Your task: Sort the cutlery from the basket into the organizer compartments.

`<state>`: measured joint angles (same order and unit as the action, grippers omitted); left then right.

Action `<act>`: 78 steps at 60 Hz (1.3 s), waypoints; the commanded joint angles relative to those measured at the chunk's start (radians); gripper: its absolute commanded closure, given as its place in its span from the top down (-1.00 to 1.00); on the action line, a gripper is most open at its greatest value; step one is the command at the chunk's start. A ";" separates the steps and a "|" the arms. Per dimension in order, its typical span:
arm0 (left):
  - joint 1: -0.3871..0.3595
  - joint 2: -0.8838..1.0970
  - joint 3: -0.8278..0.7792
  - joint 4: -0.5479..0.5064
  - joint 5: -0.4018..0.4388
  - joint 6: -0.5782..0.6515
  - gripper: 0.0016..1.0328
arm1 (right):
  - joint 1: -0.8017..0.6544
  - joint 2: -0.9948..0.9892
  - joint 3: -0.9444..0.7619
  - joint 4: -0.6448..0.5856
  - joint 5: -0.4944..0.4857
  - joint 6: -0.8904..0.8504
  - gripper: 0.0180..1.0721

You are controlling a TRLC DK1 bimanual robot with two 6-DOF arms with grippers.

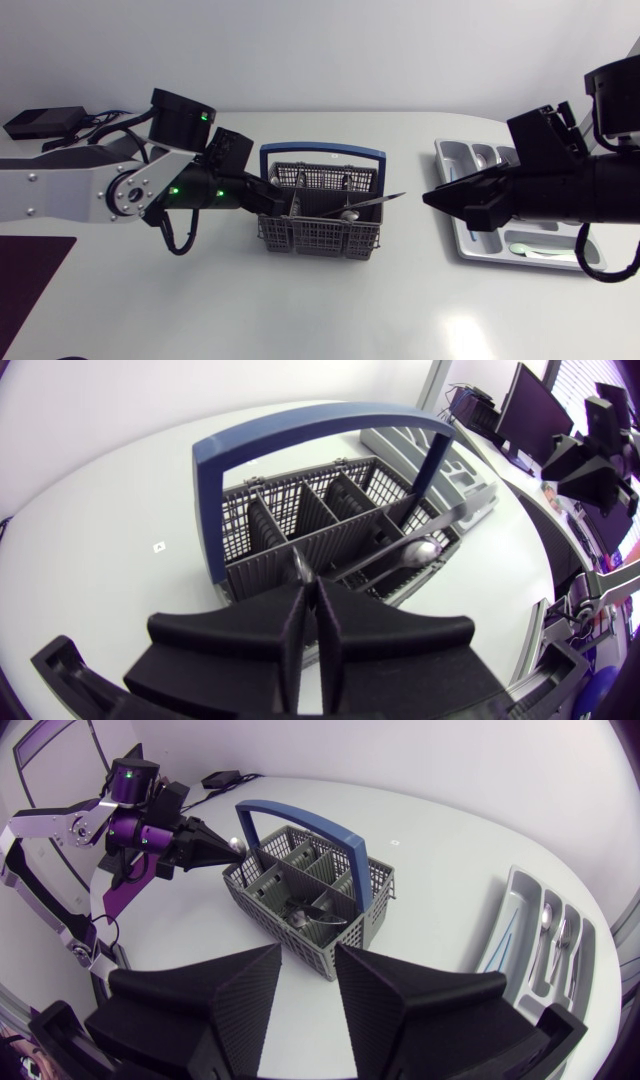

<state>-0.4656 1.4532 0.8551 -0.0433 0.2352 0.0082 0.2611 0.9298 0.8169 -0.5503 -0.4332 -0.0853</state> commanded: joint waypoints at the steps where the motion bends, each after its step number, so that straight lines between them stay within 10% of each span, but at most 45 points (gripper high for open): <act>1: -0.002 -0.074 -0.054 0.037 0.024 0.024 -0.94 | 0.013 -0.003 -0.018 0.003 0.005 0.025 -0.19; 52: -0.021 -0.280 0.191 -0.227 0.529 0.036 -0.94 | 0.162 -0.095 -0.078 0.162 -0.032 -0.042 0.09; 78: -0.025 -0.028 0.371 -0.326 0.875 -0.007 -0.94 | 0.112 -0.048 -0.093 0.196 -0.340 -0.070 0.33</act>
<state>-0.4931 1.3781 1.1595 -0.3481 1.0603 0.0250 0.3878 0.8627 0.7589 -0.3714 -0.7319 -0.1360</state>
